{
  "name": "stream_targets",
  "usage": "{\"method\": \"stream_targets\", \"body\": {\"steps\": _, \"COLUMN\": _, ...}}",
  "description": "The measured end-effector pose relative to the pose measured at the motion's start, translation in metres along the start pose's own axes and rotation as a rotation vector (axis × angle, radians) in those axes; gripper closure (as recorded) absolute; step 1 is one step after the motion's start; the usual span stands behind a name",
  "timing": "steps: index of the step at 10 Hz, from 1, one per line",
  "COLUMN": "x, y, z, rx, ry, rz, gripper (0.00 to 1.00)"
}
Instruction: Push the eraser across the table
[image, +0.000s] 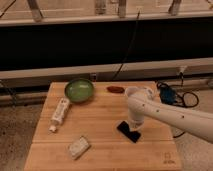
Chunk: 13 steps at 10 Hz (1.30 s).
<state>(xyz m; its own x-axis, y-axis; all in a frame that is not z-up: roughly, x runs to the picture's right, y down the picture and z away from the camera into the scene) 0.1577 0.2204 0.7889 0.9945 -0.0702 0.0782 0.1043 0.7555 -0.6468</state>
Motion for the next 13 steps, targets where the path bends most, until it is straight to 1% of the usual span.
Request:
{"method": "stream_targets", "body": {"steps": 1, "x": 0.004, "y": -0.003, "z": 0.000, "rx": 0.009, "ry": 0.005, "rz": 0.006, "gripper": 0.99}}
{"method": "stream_targets", "body": {"steps": 3, "x": 0.014, "y": -0.005, "z": 0.004, "rx": 0.011, "ry": 0.019, "rz": 0.026, "gripper": 0.99}}
{"method": "stream_targets", "body": {"steps": 7, "x": 0.034, "y": -0.006, "z": 0.015, "rx": 0.002, "ry": 0.036, "rz": 0.060, "gripper": 0.99}}
{"method": "stream_targets", "body": {"steps": 9, "x": 0.037, "y": -0.003, "z": 0.021, "rx": -0.015, "ry": 0.038, "rz": 0.059, "gripper": 0.99}}
{"method": "stream_targets", "body": {"steps": 11, "x": 0.031, "y": 0.002, "z": 0.028, "rx": -0.042, "ry": 0.035, "rz": 0.037, "gripper": 0.99}}
{"method": "stream_targets", "body": {"steps": 13, "x": 0.026, "y": 0.006, "z": 0.032, "rx": -0.060, "ry": 0.032, "rz": 0.017, "gripper": 0.99}}
